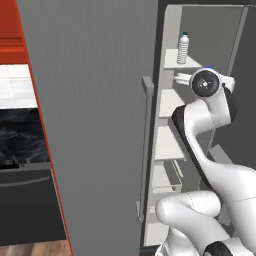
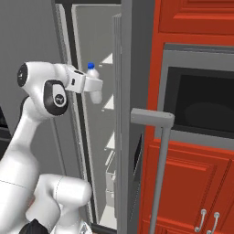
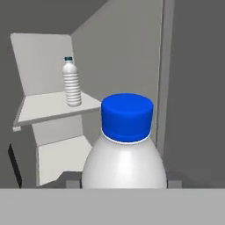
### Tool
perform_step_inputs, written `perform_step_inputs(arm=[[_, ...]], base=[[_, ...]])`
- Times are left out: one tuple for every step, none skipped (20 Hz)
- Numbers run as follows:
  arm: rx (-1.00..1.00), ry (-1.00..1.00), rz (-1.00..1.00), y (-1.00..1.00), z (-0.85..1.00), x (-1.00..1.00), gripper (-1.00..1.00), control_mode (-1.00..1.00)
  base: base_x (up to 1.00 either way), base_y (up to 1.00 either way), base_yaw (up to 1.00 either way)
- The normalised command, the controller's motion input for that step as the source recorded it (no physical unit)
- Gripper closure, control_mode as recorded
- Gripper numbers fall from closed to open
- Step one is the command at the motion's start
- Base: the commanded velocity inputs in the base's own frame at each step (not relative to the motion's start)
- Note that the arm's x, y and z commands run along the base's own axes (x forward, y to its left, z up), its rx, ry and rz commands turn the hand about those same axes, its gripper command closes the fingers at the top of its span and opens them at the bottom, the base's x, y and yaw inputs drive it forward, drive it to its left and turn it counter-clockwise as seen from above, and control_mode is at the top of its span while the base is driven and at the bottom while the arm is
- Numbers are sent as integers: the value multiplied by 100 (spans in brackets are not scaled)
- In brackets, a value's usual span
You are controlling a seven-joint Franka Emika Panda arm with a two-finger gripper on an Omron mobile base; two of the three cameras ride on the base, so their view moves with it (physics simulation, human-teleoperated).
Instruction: Take the bottled waters from the counter and place them in the freezer to freeze. Close the freezer door after placing the bottles.
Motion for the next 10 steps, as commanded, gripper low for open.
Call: perform_step_inputs(arm=[[2,0,23,15,51,11,100,-100],[0,0,18,16,38,13,100,-100],[0,0,13,14,35,4,100,-100],[0,0,13,15,42,4,100,-100],[-6,0,9,16,61,0,100,-100],[-10,0,9,18,53,0,100,-100],[-21,-7,7,21,33,0,100,-100],[-25,-14,3,24,13,0,100,-100],[-14,-15,2,16,18,0,100,-100],[-11,-17,2,16,3,0,100,-100]], base=[[0,0,0],[0,0,0],[0,0,0],[0,0,0],[0,0,0],[0,0,0],[0,0,0],[0,0,0],[0,0,0],[0,0,0]])
